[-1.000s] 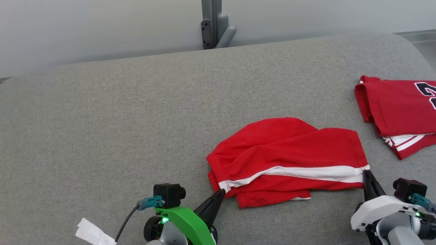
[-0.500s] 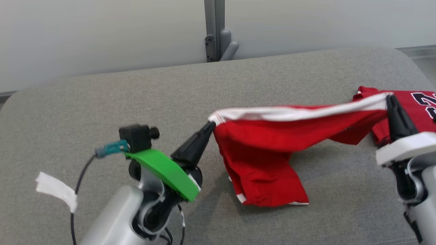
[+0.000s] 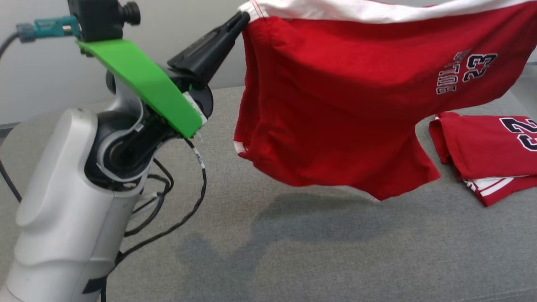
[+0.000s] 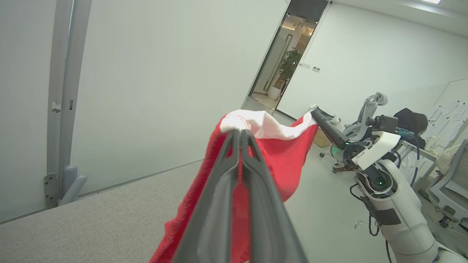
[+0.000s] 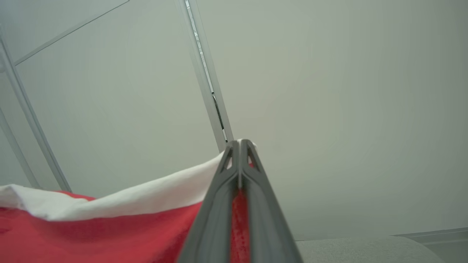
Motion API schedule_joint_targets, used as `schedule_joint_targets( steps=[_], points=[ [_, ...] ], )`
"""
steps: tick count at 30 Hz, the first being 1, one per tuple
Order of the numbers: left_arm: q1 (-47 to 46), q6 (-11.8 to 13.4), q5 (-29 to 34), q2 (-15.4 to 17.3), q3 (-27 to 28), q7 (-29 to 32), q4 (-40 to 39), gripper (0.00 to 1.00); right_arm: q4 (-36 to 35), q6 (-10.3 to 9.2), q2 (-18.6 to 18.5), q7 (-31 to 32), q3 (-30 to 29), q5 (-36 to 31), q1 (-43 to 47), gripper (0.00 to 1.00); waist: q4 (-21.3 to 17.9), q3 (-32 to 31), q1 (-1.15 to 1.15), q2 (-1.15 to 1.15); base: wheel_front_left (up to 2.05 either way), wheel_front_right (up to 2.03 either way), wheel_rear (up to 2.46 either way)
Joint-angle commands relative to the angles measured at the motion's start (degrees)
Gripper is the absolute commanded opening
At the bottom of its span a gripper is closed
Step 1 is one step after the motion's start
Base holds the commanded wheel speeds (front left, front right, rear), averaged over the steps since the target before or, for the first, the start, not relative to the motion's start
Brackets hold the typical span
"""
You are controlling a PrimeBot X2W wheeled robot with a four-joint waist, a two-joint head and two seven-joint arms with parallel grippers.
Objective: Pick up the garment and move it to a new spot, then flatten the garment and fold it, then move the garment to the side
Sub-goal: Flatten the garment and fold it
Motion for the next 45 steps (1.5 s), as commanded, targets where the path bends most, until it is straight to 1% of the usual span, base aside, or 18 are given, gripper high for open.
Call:
schedule_joint_targets(
  steps=[1, 3, 6, 7, 10, 12, 15, 19, 20, 23, 25, 27, 28, 29, 34, 37, 42, 45],
  points=[
    [-1.7, 0.4, -0.4, 0.4, 0.3, 0.5, 0.4, 0.00, -0.1, -0.01, -0.2, 0.8, 0.0, 0.1, -1.0, 0.00, 0.0, 0.8, 0.00, 0.00, 0.00, 0.00, 0.00],
    [-4.3, 1.2, -0.4, 0.4, 0.3, 1.8, 1.9, 0.00, 0.5, -0.01, -0.5, 2.6, 0.8, -0.7, -3.3, 0.00, -0.1, 2.3, 0.00, 0.00, 0.00, 0.00, 0.00],
    [-8.7, 1.2, 0.2, 0.1, -0.2, 3.7, 5.6, 0.00, 2.7, -0.01, 1.0, 4.1, 2.0, -1.2, -7.9, 0.00, -0.6, 5.4, 0.00, 0.00, 0.00, 0.00, 0.00],
    [-10.3, 0.6, 0.2, -0.2, -0.4, 4.0, 7.0, 0.00, 3.9, -0.01, 1.7, 4.0, 2.4, -1.5, -9.7, 0.00, -0.8, 6.7, 0.00, 0.00, 0.00, 0.00, 0.00],
    [-16.3, -0.7, 3.2, -0.1, -1.4, 3.8, 12.1, 0.00, 8.7, -0.01, 4.9, 3.1, 3.4, -2.3, -16.2, 0.00, -1.4, 11.8, 0.00, 0.00, 0.00, 0.00, 0.00],
    [-21.1, -1.5, 5.4, -0.7, -2.0, 2.2, 16.1, 0.00, 12.4, 0.00, 6.8, 1.9, 4.3, -3.4, -21.2, 0.00, -1.7, 16.1, 0.00, 0.00, 0.00, 0.00, 0.00],
    [-29.3, -2.6, 11.2, -0.8, -3.8, -2.4, 22.6, 0.00, 18.2, -0.01, 9.2, -2.4, 5.6, -6.0, -29.3, 0.00, -2.3, 22.9, 0.00, 0.00, 0.00, 0.00, 0.00],
    [-39.9, -3.1, 19.9, 0.0, -7.1, -13.7, 30.5, 0.00, 24.6, 0.00, 11.7, -11.4, 7.4, -8.7, -39.0, 0.00, -3.5, 30.6, 0.00, 0.00, 0.00, 0.00, 0.00],
    [-42.1, -3.2, 21.9, 0.3, -9.0, -16.4, 31.4, 0.00, 26.0, 0.00, 11.9, -13.5, 7.9, -9.0, -40.9, 0.00, -3.7, 32.2, 0.00, 0.00, 0.00, 0.00, 0.00],
    [-46.6, -3.2, 24.5, 1.7, -14.3, -24.8, 34.2, 0.00, 28.5, 0.00, 12.3, -19.6, 10.5, -9.0, -44.7, 0.00, -4.0, 35.9, 0.00, 0.00, 0.00, 0.00, 0.00],
    [-48.2, -3.2, 24.1, 2.8, -17.3, -29.8, 35.4, 0.00, 29.2, 0.00, 12.0, -22.5, 12.5, -8.0, -45.7, 0.00, -4.0, 37.9, 0.00, 0.00, 0.00, 0.00, 0.00],
    [-48.3, -3.2, 23.0, 3.6, -20.3, -34.9, 36.6, 0.00, 29.3, 0.00, 11.3, -24.5, 14.9, -6.5, -44.9, 0.00, -3.9, 39.3, 0.00, 0.00, 0.00, 0.00, 0.00],
    [-47.5, -3.2, 22.0, 3.7, -21.8, -36.2, 37.0, 0.00, 29.1, 0.00, 11.0, -25.2, 16.1, -5.8, -44.1, 0.00, -3.8, 39.7, 0.00, 0.00, 0.00, 0.00, 0.00],
    [-47.5, -3.2, 22.0, 3.7, -21.8, -36.2, 37.0, 0.00, 29.1, 0.00, 11.0, -25.2, 16.1, -5.8, -44.1, 0.00, -3.8, 39.7, 0.00, 0.00, 0.00, 0.00, 0.00],
    [-42.4, -3.2, 16.6, 5.9, -29.8, -39.2, 34.6, 0.00, 27.1, 0.00, 8.0, -27.0, 20.2, -2.2, -38.3, 0.00, -3.5, 39.7, 0.00, 0.00, 0.00, 0.00, 0.00],
    [-38.2, -3.2, 13.8, 7.7, -33.2, -39.6, 29.4, 0.00, 24.1, 0.00, 5.9, -27.1, 20.3, -1.0, -33.2, 0.00, -3.3, 38.2, 0.00, 0.00, 0.00, 0.00, 0.00],
    [-27.1, -3.2, 11.0, 12.0, -33.7, -39.5, 18.7, 0.00, 17.0, 0.00, 4.0, -27.1, 17.0, -1.1, -21.3, 0.00, -3.1, 33.9, 0.00, 0.00, 0.00, 0.00, 0.00],
    [-20.2, -3.2, 9.7, 14.6, -35.4, -39.5, 13.3, 0.00, 13.3, 0.00, 2.3, -27.1, 15.7, -2.0, -13.7, 0.00, -2.8, 30.8, 0.00, 0.00, 0.00, 0.00, 0.00]
  ],
)
